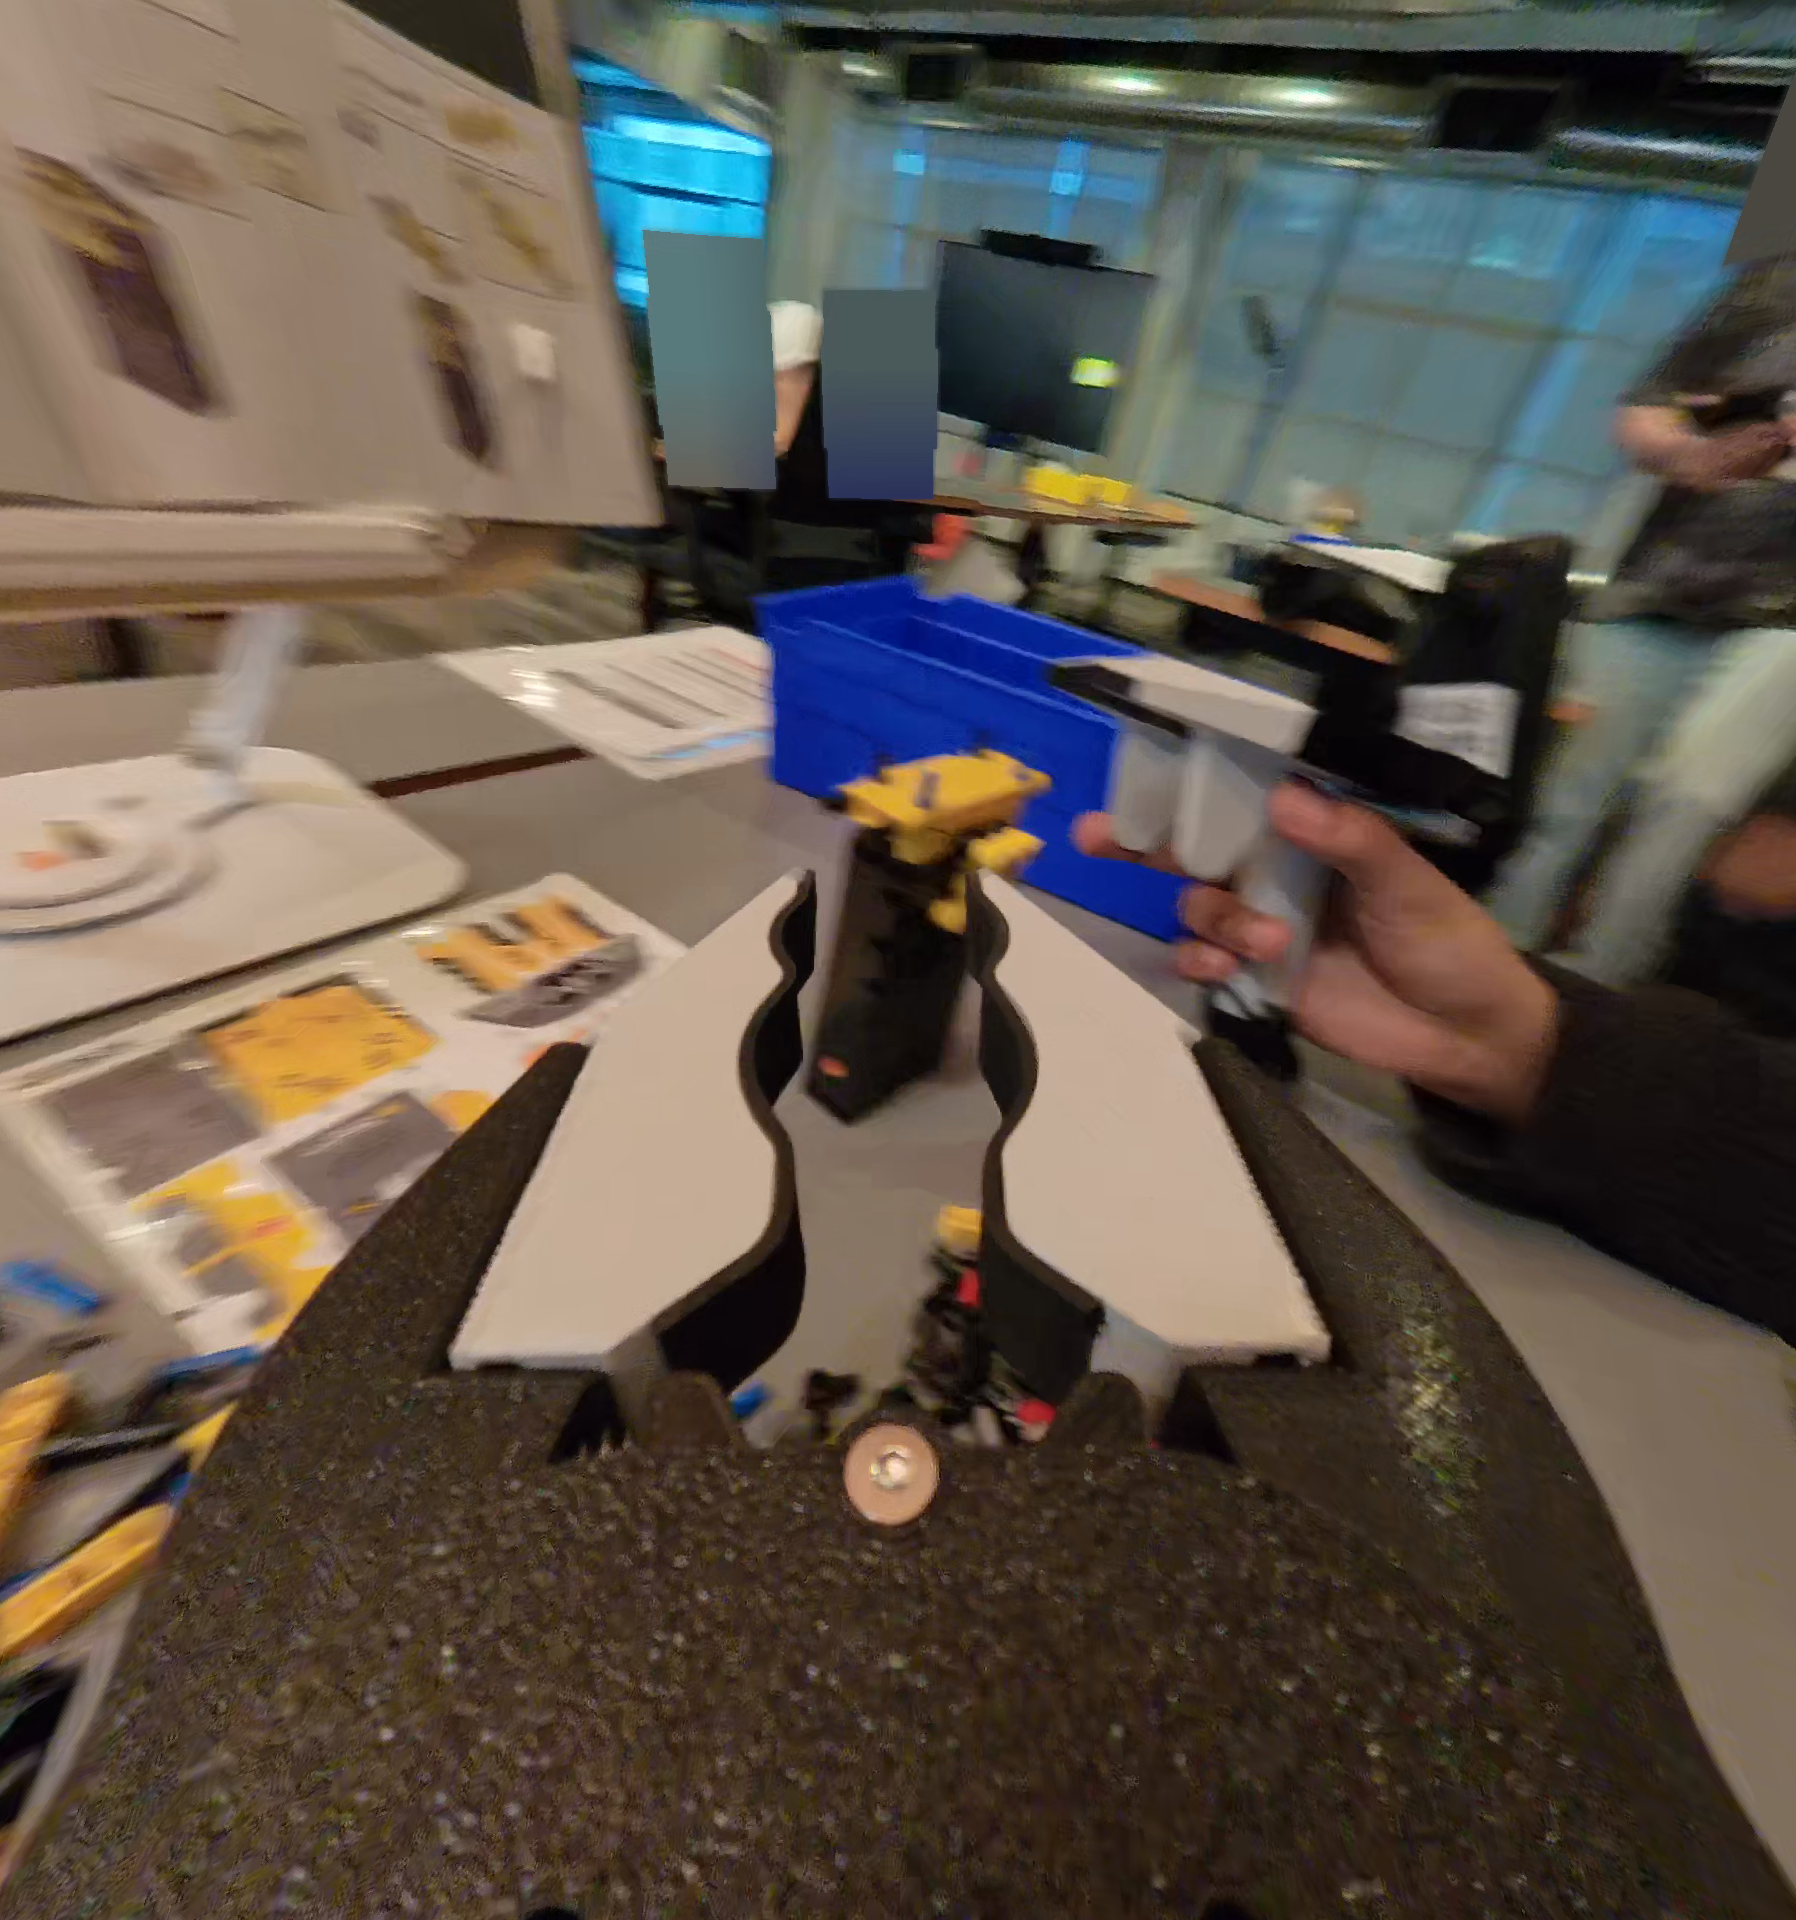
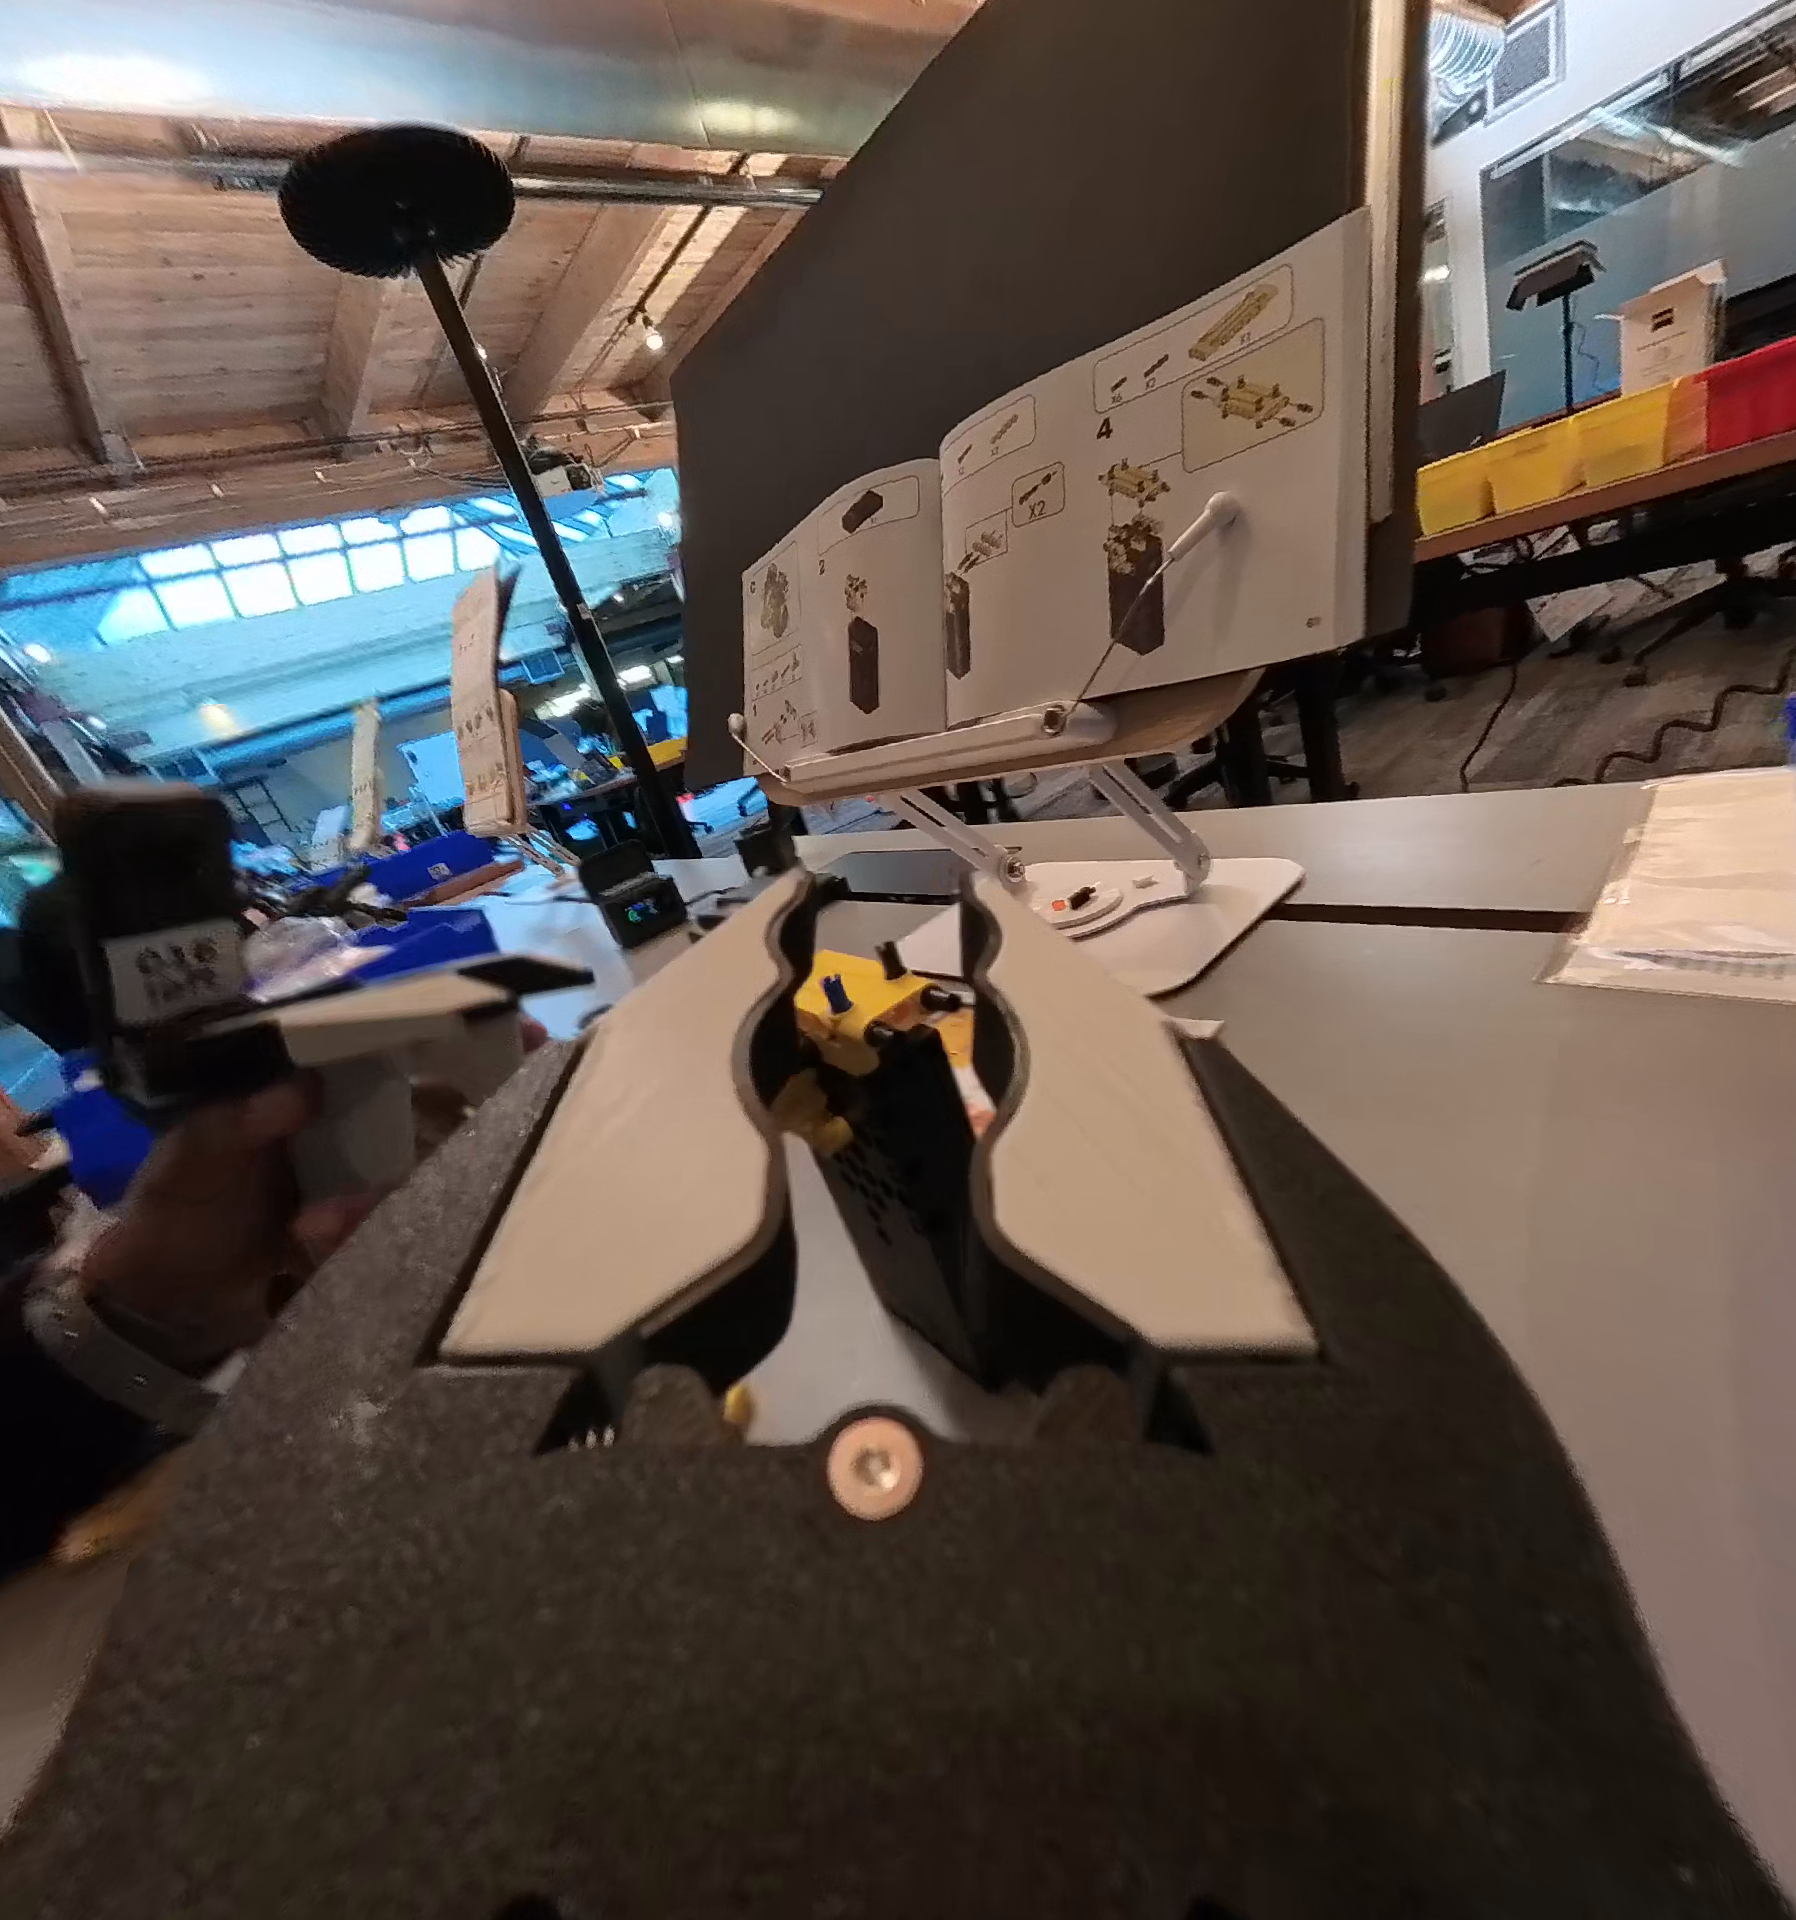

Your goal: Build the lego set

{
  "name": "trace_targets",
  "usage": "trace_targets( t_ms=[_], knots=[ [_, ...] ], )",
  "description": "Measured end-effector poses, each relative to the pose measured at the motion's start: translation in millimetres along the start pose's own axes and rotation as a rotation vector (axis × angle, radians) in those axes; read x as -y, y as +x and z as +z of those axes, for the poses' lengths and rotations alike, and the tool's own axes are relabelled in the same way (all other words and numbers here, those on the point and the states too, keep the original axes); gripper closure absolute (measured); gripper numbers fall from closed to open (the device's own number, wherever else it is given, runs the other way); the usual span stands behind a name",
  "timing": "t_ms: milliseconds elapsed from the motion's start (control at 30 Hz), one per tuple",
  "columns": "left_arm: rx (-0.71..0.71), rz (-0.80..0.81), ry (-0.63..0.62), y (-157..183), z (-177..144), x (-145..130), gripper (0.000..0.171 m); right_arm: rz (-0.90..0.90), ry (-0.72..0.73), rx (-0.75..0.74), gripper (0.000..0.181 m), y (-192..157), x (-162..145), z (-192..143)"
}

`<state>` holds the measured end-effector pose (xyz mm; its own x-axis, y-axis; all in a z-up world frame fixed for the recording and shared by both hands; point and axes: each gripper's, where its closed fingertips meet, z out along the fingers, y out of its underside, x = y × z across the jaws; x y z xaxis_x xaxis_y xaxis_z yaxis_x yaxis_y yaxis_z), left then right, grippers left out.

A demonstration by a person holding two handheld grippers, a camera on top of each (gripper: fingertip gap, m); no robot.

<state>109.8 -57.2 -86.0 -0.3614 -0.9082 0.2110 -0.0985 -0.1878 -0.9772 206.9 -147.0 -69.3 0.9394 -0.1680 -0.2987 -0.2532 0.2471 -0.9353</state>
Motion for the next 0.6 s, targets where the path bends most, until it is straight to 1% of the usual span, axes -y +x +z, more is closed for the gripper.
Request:
trace_targets(
  t_ms=[33, 67, 100, 167, 200, 233, 267, 333, 367, 433, 500, 567, 600],
  knots=[
    [0.094, 0.024, 0.008, -14.3, -1.1, 7.7, 0.14, -0.048, -0.009, -0.023, 0.154, 3.7, -1.8, 0.2],
    [0.176, 0.071, -0.016, -27.0, -1.0, 15.2, 0.135, -0.097, -0.019, -0.048, 0.154, 7.7, -3.7, 0.1],
    [0.241, 0.123, -0.065, -38.1, 0.9, 23.0, 0.13, -0.132, -0.027, -0.063, 0.154, 9.9, -4.7, 0.2],
    [0.349, 0.18, -0.156, -58.1, 7.5, 45.9, 0.128, -0.155, -0.03, -0.062, 0.154, 7.9, -3.9, 1.0],
    [0.374, 0.182, -0.173, -64.7, 12.8, 60.8, 0.128, -0.142, -0.022, -0.059, 0.154, 6.0, -1.3, 1.7],
    [0.359, 0.177, -0.176, -66.0, 21.0, 75.2, 0.128, -0.097, 0.002, -0.051, 0.154, 3.8, 4.9, 3.1],
    [0.309, 0.178, -0.17, -63.6, 31.7, 88.0, 0.128, -0.017, 0.041, -0.028, 0.154, 0.4, 15.8, 5.9],
    [0.219, 0.196, -0.161, -62.2, 56.2, 105.8, 0.127, 0.143, 0.108, 0.062, 0.155, -9.7, 47.7, 17.0],
    [0.232, 0.195, -0.163, -70.6, 68.4, 111.6, 0.127, 0.164, 0.108, 0.099, 0.155, -13.4, 63.4, 25.5],
    [0.302, 0.178, -0.177, -93.4, 93.2, 118.3, 0.127, 0.084, 0.051, 0.112, 0.154, -13.5, 89.7, 47.6],
    [0.36, 0.16, -0.189, -114.3, 115.3, 120.5, 0.126, -0.065, -0.024, 0.087, 0.154, -7.9, 111.8, 69.1],
    [0.421, 0.151, -0.198, -134.6, 131.1, 118.5, 0.126, -0.192, -0.09, 0.022, 0.153, 5.4, 127.8, 86.2],
    [0.458, 0.146, -0.221, -144.5, 135.7, 113.3, 0.126, -0.23, -0.116, -0.027, 0.153, 15.2, 132.5, 92.9]
  ],
)
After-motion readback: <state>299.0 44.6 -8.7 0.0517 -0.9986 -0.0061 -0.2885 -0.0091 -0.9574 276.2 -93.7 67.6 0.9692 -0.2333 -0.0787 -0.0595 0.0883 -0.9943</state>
